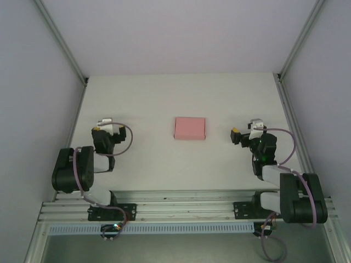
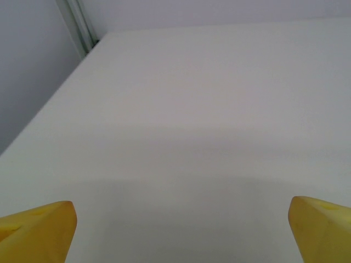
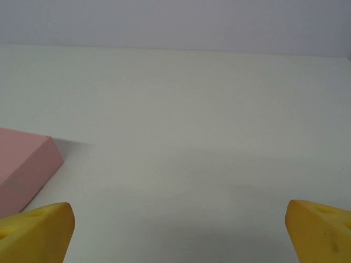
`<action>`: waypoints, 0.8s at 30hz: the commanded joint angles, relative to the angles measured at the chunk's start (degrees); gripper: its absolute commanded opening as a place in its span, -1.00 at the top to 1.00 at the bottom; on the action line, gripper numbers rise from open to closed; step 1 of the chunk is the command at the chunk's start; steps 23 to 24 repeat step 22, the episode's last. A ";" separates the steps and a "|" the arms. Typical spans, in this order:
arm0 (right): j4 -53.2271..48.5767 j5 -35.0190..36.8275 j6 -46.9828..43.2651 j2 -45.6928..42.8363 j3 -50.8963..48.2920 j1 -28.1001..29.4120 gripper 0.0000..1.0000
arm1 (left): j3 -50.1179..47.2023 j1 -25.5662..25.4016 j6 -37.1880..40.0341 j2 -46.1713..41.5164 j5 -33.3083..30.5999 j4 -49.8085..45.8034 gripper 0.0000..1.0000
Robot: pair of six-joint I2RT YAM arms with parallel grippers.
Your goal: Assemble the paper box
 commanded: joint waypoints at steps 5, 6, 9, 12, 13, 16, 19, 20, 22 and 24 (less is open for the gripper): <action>-0.42 -1.08 0.82 -0.28 2.34 -0.27 -0.99 | 0.31 0.52 -2.45 -0.50 -1.68 0.64 -1.00; -0.89 -1.00 0.85 0.18 2.89 -0.21 -0.99 | 0.54 0.49 -2.40 -0.50 -1.53 0.24 -1.00; -0.13 -0.59 0.92 0.15 2.55 -0.28 -0.99 | 0.04 0.37 -2.39 -0.46 -1.57 1.33 -1.00; 0.20 -0.55 1.02 0.06 2.23 -0.27 -0.99 | -0.20 0.43 -2.53 -0.42 -2.17 1.85 -1.00; 0.24 -0.56 1.03 0.07 2.24 -0.22 -0.99 | -0.23 0.42 -2.53 -0.43 -2.18 1.87 -1.00; 0.62 -0.01 1.10 -0.06 2.07 -0.24 -0.99 | -0.12 0.40 -2.61 -0.40 -2.23 1.63 -1.00; 1.81 0.90 1.49 -0.46 1.18 -0.28 -0.99 | -0.07 0.43 -2.70 -0.41 -2.70 1.47 -1.00; 2.09 1.02 1.58 -0.57 1.00 -0.34 -0.99 | -0.07 0.50 -2.77 -0.41 -2.91 1.46 -1.00; 2.26 0.73 1.45 -0.57 0.92 -0.21 -0.99 | 0.02 0.18 -2.84 -0.46 -3.53 1.42 -1.00; 2.26 0.73 1.45 -0.57 0.92 -0.21 -0.99 | 0.02 0.18 -2.84 -0.46 -3.53 1.42 -1.00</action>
